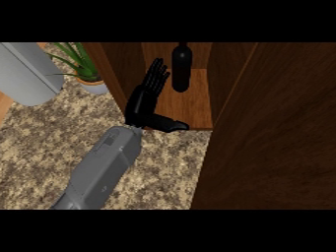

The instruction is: Pick up the wine, place it into the cabinet and close the cabinet

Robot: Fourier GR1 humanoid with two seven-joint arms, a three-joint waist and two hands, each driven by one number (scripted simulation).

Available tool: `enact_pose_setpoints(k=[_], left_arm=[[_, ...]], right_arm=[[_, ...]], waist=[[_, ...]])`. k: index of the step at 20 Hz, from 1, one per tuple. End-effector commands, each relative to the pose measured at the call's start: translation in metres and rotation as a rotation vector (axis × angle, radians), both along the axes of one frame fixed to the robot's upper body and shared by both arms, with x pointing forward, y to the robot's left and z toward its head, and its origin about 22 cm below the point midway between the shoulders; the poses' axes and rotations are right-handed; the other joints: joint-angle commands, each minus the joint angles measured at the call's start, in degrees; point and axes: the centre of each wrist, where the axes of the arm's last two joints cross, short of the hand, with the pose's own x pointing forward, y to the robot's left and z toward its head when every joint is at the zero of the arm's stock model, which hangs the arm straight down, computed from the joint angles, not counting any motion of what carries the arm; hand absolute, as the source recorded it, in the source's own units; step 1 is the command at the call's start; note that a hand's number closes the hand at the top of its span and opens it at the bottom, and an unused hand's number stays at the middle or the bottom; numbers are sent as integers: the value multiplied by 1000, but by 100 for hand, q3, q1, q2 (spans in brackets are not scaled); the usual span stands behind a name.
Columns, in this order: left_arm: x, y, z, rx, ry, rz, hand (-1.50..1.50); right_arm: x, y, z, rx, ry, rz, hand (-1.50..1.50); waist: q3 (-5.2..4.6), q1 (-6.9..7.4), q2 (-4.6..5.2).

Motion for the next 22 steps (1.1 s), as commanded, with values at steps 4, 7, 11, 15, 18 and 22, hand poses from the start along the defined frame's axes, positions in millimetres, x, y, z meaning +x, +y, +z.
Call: enact_pose_setpoints(k=[4,7,11,15,18,22], left_arm=[[-51,17,-23,-29,17,-3,-150],[-74,17,-21,-61,33,2,-150],[-89,32,-4,-84,30,17,-150],[-112,61,-16,-123,40,13,-150],[-115,84,-8,-87,16,29,-150],[-115,110,-12,-96,-10,76,-150]], right_arm=[[-28,-3,50,115,-22,36,-150],[-29,-4,47,80,-8,37,-150],[-29,-7,50,58,-2,39,-150],[-24,-6,42,2,-1,109,-150],[-27,-8,48,-18,16,176,-150],[-28,-3,40,7,32,271,-150]], waist=[[-6,34,29],[0,-19,32],[1,-20,31],[-1,-34,70],[1,-51,74],[0,-67,87]])
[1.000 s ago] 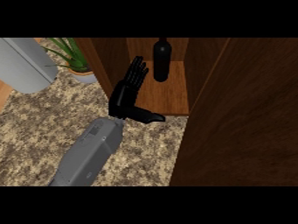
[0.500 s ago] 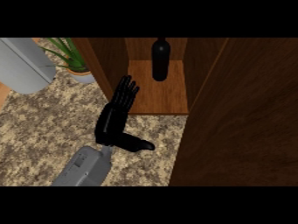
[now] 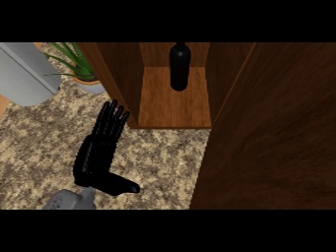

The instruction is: Pick up the wine, place it into the cabinet and close the cabinet

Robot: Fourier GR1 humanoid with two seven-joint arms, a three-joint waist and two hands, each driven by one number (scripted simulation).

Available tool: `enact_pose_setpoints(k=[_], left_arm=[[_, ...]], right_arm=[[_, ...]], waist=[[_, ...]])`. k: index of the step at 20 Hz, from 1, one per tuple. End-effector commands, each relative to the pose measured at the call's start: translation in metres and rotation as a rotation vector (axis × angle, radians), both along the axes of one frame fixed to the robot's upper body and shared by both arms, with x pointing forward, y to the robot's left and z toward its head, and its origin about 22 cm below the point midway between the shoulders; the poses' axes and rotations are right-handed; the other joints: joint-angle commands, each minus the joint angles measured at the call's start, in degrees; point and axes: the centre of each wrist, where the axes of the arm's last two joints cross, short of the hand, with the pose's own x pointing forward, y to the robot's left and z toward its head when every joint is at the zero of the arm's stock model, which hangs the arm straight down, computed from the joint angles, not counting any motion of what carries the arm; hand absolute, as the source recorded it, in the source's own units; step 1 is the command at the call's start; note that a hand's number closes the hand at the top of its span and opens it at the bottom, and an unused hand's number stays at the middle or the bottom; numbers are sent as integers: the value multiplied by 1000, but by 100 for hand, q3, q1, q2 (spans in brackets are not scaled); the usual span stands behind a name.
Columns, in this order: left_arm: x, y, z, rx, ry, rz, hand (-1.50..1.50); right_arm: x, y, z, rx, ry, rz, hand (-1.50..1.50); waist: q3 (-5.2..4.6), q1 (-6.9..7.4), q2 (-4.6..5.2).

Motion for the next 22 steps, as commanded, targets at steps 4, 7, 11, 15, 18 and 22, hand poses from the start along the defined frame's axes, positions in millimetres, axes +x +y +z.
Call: enact_pose_setpoints(k=[4,7,11,15,18,22], left_arm=[[-13,50,9,48,-42,61,-150],[-19,82,5,42,-61,87,-150],[-24,114,24,79,-80,106,-150],[-28,115,29,50,-71,115,-150],[-38,132,15,81,-58,105,-150],[-28,154,30,80,-84,97,-150]], right_arm=[[-31,7,36,25,128,327,150],[-34,8,28,47,112,386,150],[-39,9,43,41,131,432,150],[-36,18,43,44,74,407,150],[-31,17,45,53,77,425,150],[-28,26,37,54,60,450,150]], waist=[[-1,46,-14],[3,-23,-1],[-2,7,0],[-11,48,10],[-14,66,33],[-23,85,37]])
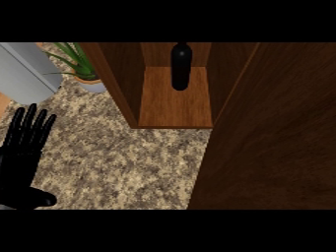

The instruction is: Pick up the wine, place it into the cabinet and close the cabinet

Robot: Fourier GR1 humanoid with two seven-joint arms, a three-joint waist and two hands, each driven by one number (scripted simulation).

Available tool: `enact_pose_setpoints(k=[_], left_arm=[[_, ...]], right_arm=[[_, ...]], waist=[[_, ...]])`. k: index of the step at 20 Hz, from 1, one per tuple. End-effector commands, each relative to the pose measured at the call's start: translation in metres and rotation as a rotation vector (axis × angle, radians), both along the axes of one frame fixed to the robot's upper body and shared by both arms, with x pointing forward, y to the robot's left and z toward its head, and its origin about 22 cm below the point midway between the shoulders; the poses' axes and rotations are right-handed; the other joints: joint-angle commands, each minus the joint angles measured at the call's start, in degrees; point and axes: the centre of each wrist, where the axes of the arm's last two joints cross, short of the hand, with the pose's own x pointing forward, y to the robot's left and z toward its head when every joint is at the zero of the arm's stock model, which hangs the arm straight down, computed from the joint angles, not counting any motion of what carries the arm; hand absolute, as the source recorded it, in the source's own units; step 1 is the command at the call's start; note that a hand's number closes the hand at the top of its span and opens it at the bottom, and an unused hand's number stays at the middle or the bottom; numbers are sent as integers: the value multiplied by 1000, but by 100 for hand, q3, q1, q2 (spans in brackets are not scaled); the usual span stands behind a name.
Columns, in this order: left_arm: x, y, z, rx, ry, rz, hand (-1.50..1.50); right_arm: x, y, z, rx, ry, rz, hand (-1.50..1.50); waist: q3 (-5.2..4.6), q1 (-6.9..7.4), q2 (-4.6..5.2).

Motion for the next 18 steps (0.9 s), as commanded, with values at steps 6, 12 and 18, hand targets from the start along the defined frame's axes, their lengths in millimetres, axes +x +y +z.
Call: enact_pose_setpoints(k=[6,12,18], left_arm=[[13,44,27,20,-7,-14,-150],[15,43,32,19,-24,-33,-150],[16,44,28,10,-8,-63,-150]], right_arm=[[-13,18,41,204,-31,110,150],[4,28,30,204,-3,124,150],[15,35,33,190,-17,131,150]], waist=[[-17,61,24],[-21,245,71],[-40,332,76]])
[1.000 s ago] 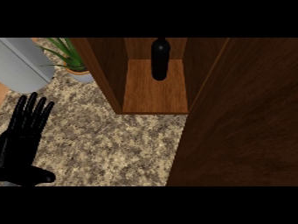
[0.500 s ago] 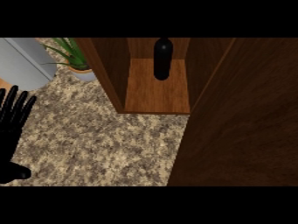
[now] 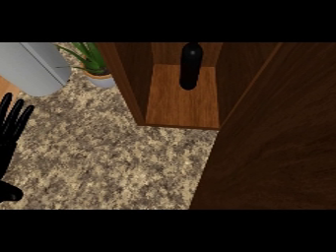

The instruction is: Pick up the wine, place it into the cabinet and close the cabinet

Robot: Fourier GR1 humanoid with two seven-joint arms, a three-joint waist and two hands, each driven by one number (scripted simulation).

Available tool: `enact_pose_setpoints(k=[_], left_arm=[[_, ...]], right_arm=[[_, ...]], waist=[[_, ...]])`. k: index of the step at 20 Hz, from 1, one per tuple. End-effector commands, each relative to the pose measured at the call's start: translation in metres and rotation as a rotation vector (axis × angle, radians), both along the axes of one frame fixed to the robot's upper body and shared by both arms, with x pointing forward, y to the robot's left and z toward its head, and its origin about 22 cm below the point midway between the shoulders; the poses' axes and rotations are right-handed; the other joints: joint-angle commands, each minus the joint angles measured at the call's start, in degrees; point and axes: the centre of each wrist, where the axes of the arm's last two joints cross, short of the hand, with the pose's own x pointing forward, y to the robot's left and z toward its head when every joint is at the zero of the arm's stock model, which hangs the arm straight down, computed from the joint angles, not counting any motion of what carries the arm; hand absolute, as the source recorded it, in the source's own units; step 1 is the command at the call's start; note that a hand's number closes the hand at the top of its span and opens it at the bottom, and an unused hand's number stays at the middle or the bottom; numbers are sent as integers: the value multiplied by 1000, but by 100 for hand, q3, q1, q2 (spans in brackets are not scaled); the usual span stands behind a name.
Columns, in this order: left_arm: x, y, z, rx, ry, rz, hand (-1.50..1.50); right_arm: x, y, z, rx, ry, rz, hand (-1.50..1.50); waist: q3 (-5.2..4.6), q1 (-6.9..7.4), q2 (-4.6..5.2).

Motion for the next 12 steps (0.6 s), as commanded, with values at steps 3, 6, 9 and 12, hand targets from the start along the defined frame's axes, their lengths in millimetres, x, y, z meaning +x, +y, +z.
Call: enact_pose_setpoints(k=[3,6,9,12], left_arm=[[2,7,2,-2,3,3,-150],[4,14,5,10,-4,-12,-150],[5,4,3,-7,7,-9,-150],[4,18,2,3,16,20,-150]], right_arm=[[-5,32,16,195,112,122,150],[17,45,22,169,78,113,150],[45,79,22,161,73,91,150],[62,116,44,173,85,94,150]], waist=[[-7,110,-2],[-12,154,9],[1,136,-12],[8,7,-39]])
